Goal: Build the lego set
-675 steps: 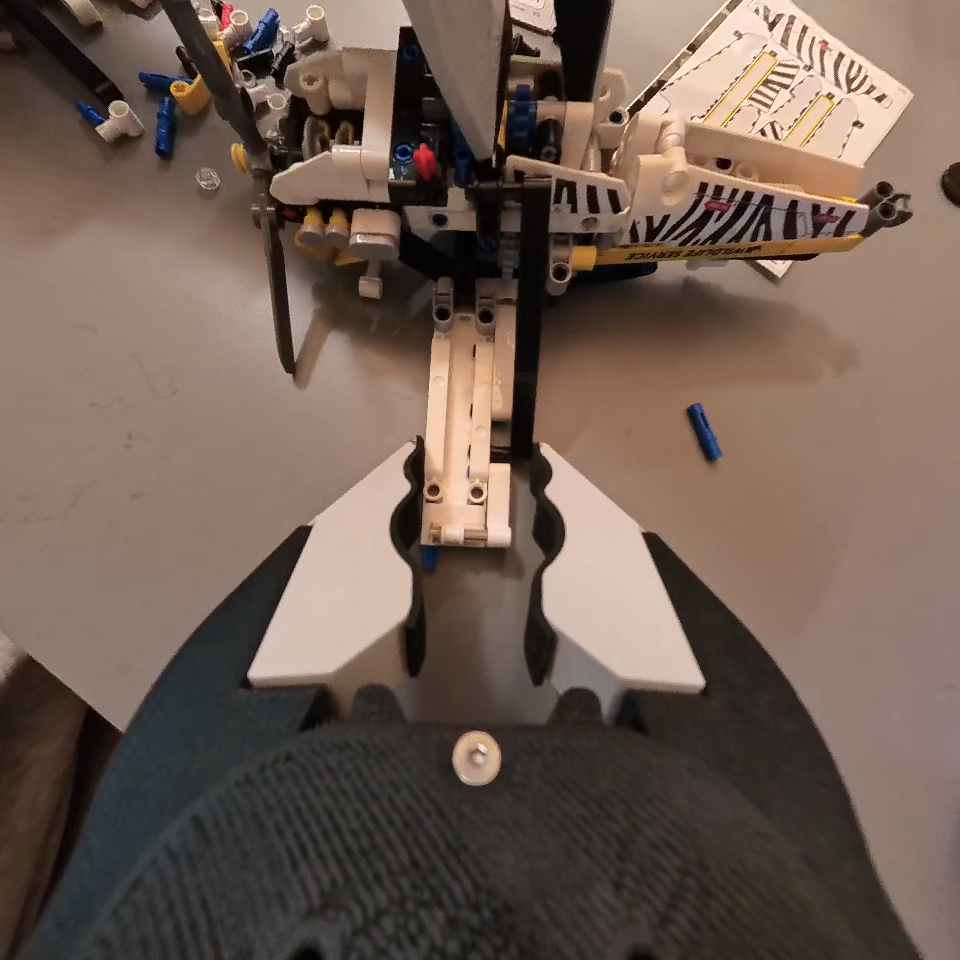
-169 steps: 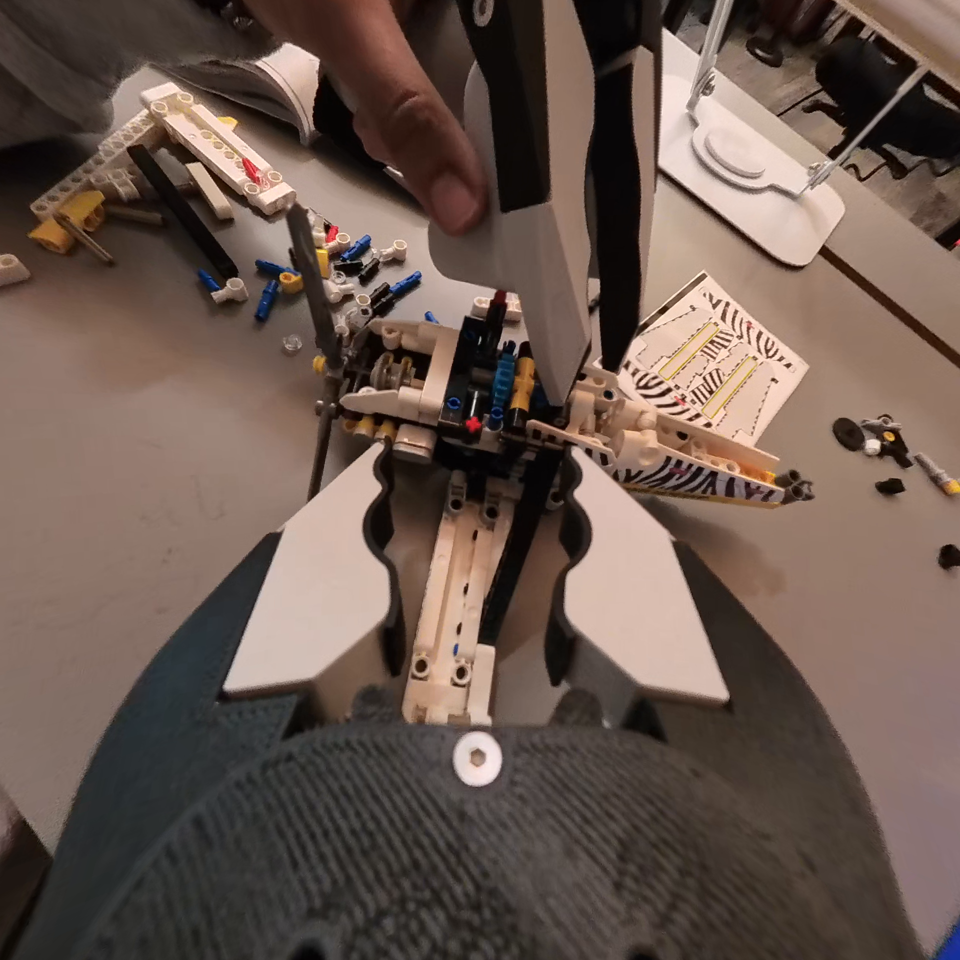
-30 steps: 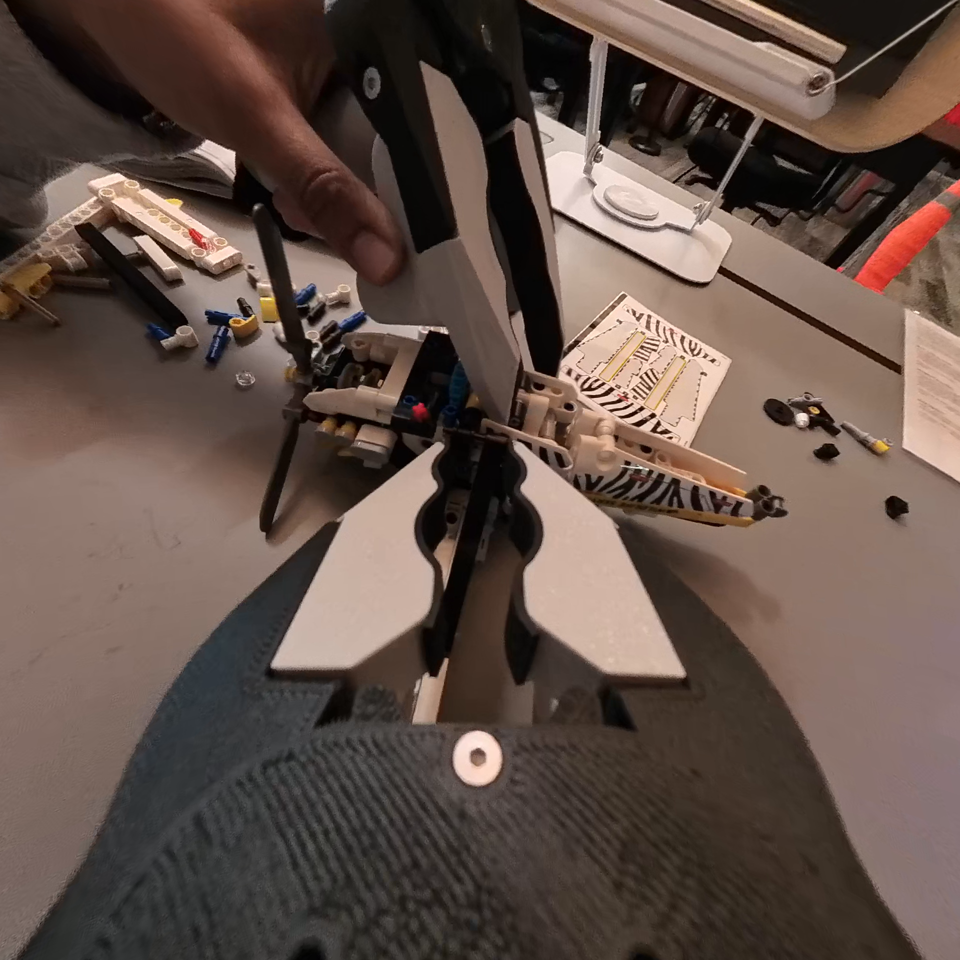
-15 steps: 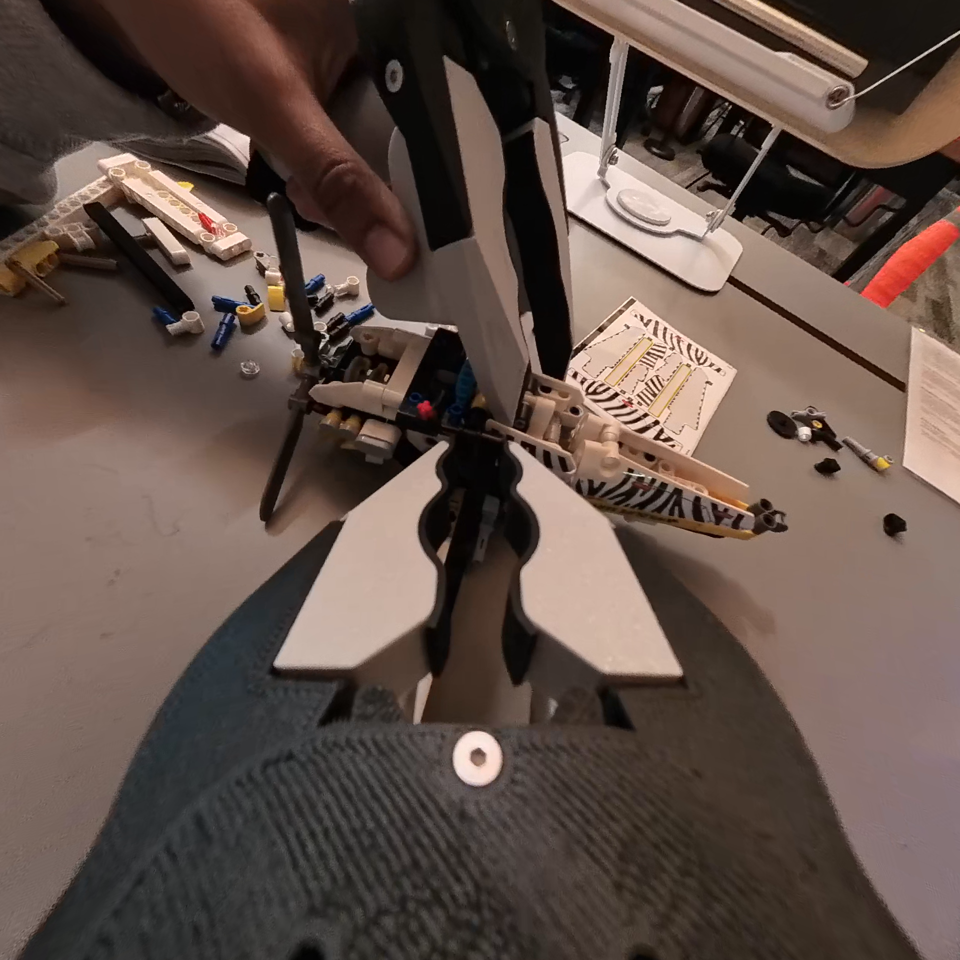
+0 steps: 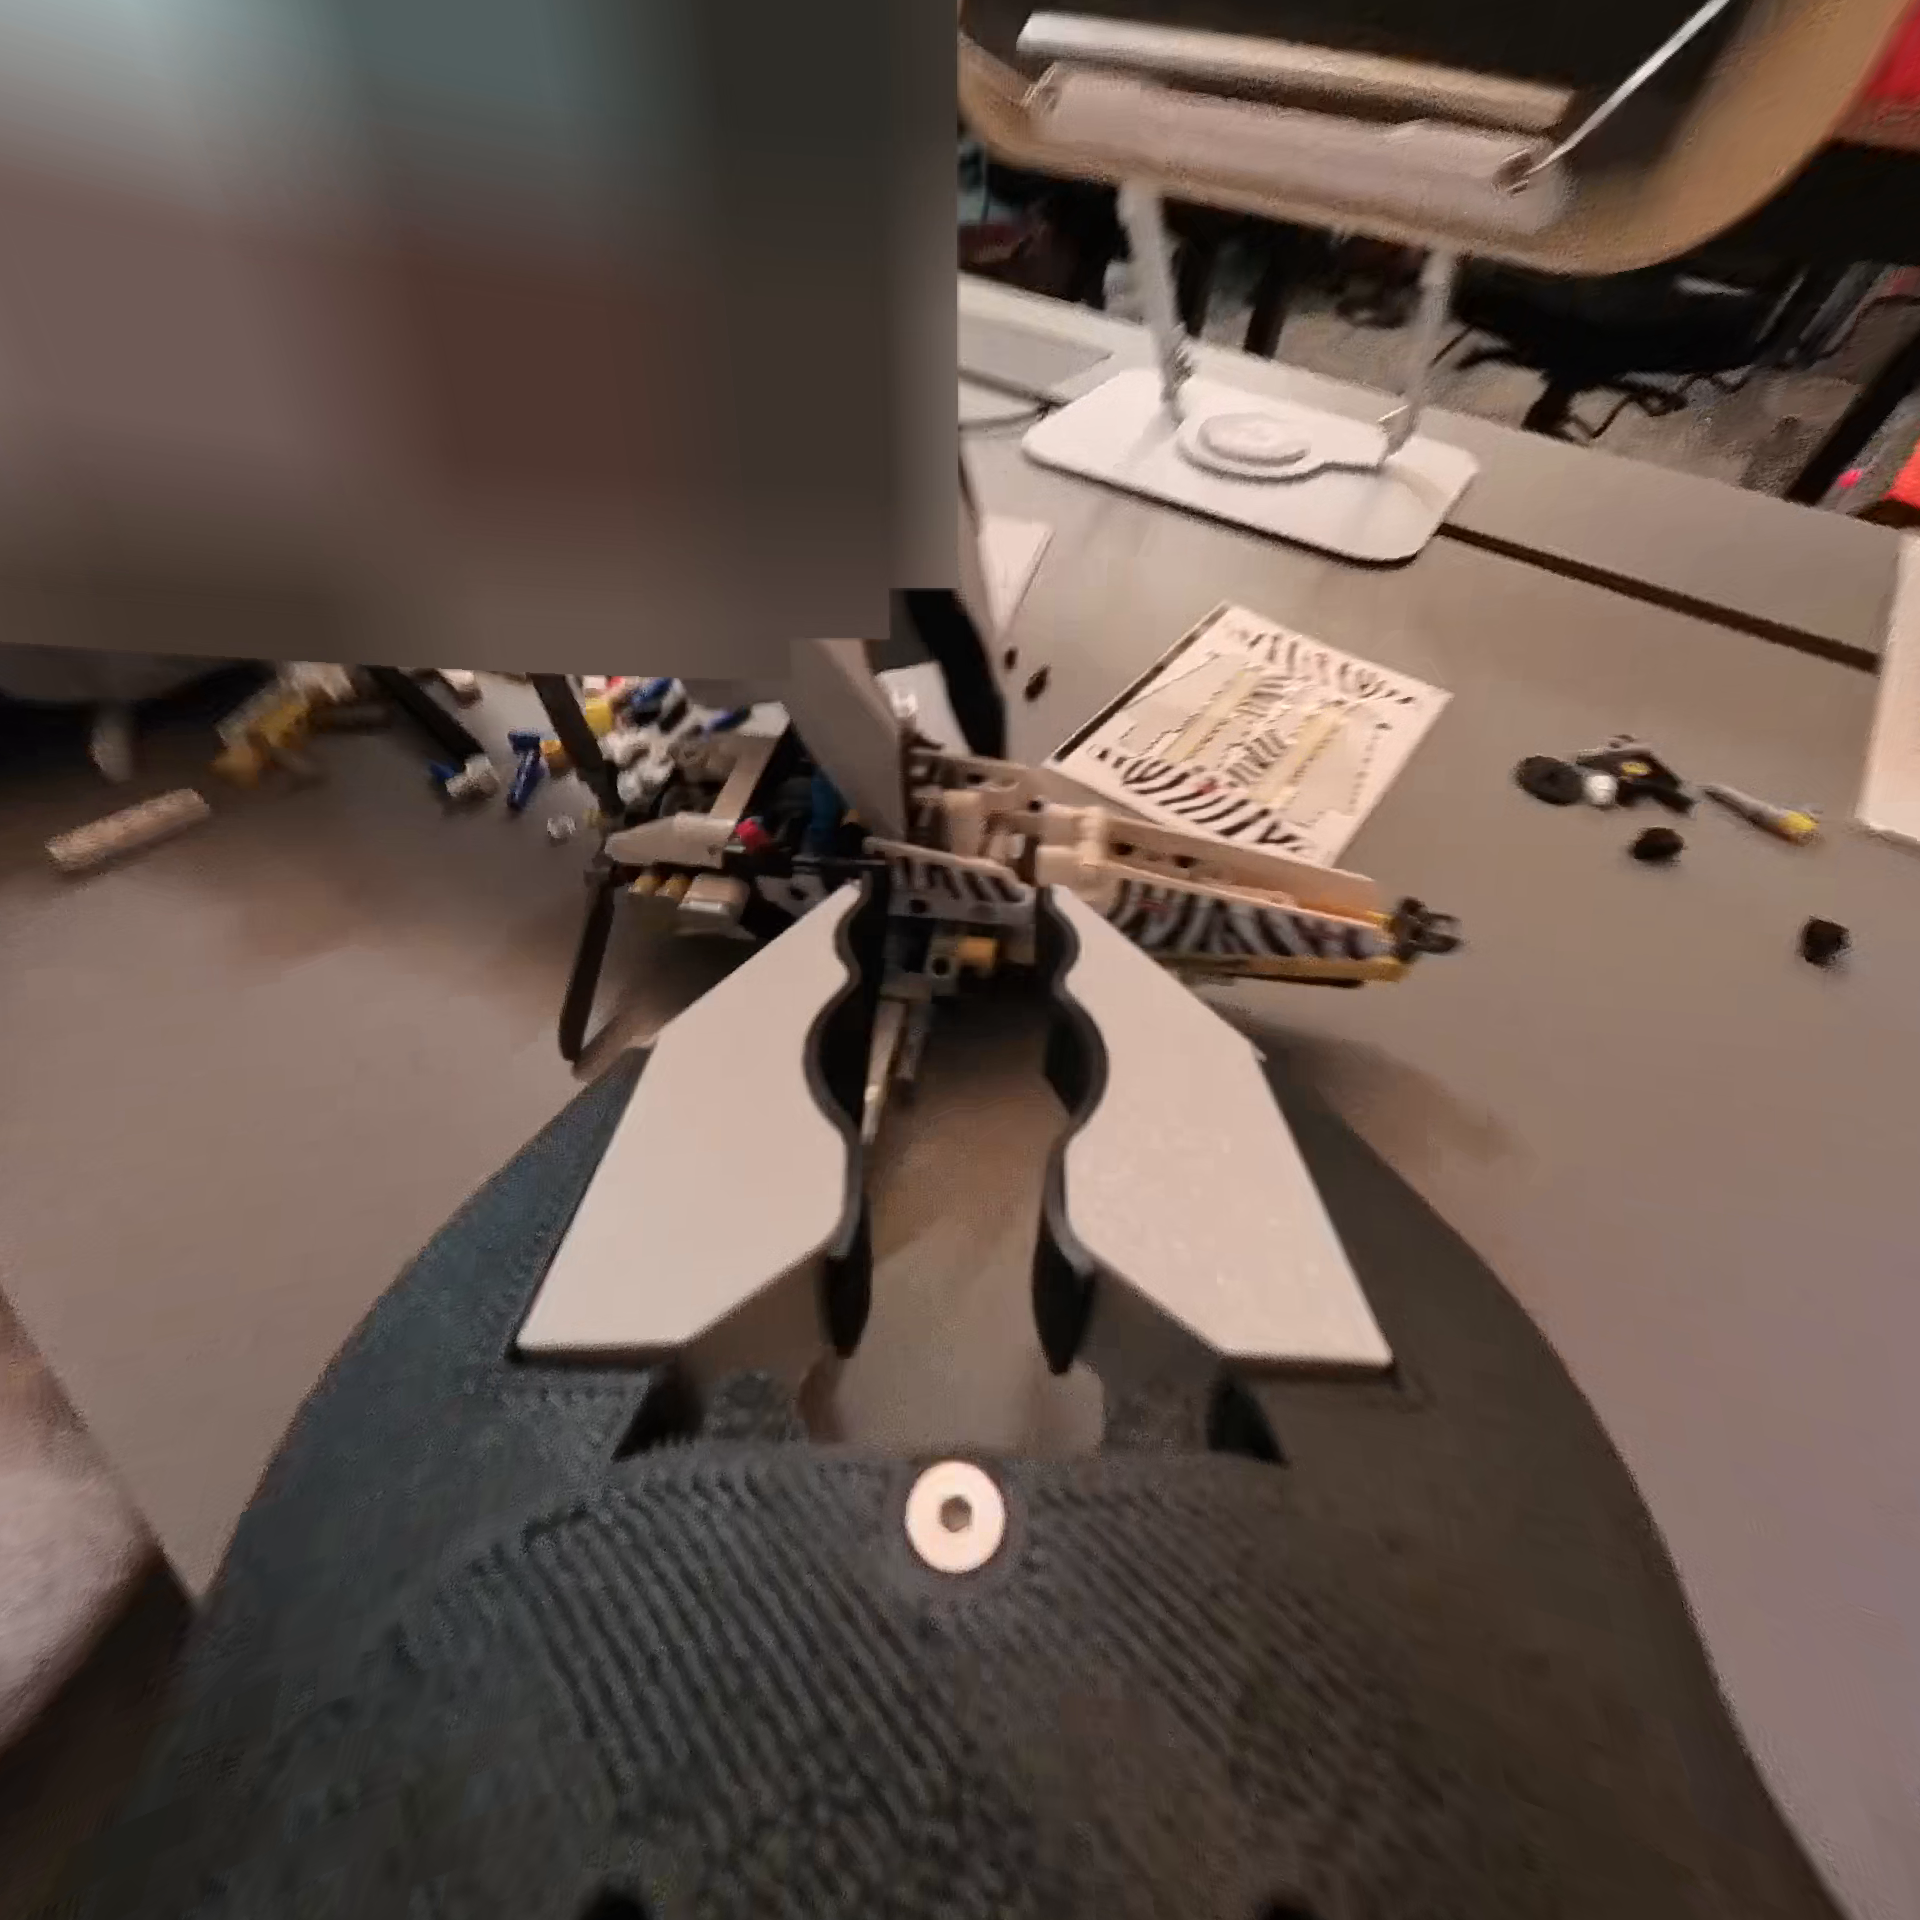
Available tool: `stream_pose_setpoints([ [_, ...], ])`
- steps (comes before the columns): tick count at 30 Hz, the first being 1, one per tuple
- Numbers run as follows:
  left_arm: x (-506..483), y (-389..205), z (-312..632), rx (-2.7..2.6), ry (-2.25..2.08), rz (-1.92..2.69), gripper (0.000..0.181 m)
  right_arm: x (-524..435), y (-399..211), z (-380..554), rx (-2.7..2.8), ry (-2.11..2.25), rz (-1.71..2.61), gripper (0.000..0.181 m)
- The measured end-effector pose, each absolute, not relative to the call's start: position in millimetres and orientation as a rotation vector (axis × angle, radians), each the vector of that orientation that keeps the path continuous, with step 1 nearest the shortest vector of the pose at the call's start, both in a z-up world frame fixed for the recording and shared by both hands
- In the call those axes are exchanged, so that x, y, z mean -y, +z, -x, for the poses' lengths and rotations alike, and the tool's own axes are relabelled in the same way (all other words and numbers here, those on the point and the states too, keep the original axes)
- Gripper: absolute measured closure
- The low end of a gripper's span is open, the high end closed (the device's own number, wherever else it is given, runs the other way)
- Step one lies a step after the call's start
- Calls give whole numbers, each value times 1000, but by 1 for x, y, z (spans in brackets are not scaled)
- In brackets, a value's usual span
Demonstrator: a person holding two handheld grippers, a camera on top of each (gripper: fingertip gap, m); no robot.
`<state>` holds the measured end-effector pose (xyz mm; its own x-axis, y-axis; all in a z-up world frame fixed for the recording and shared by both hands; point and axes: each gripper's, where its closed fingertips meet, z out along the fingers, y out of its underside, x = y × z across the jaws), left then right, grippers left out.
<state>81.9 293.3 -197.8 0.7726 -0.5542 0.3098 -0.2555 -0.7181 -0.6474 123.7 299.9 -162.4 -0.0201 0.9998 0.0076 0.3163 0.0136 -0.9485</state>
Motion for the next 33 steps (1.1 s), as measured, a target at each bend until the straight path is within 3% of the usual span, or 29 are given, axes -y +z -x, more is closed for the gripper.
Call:
stream_pose_setpoints([
  [3, -294, -198, -82, -602, -665, 2370, 145, -313, -157, -146, 1379, 1111, 1500, 153],
  [10, -292, -195, -81, -596, -701, 2380, 143, -286, -210, -162, 1514, 1035, 1666, 152],
  [18, -289, -140, -66, -549, -694, 2244, 138, -277, -224, -168, 1575, 1019, 1732, 150],
  [23, -280, -89, -53, -538, -447, 2065, 138, -302, -193, -185, 1328, 1085, 1615, 171],
  [28, -249, -57, -20, -628, 416, 1871, 168, -315, -206, -208, 1230, 1005, 1592, 181],
  [33, -196, -65, -30, -542, 555, 1704, 181, -303, -190, -211, 1157, 1068, 1505, 181],
])
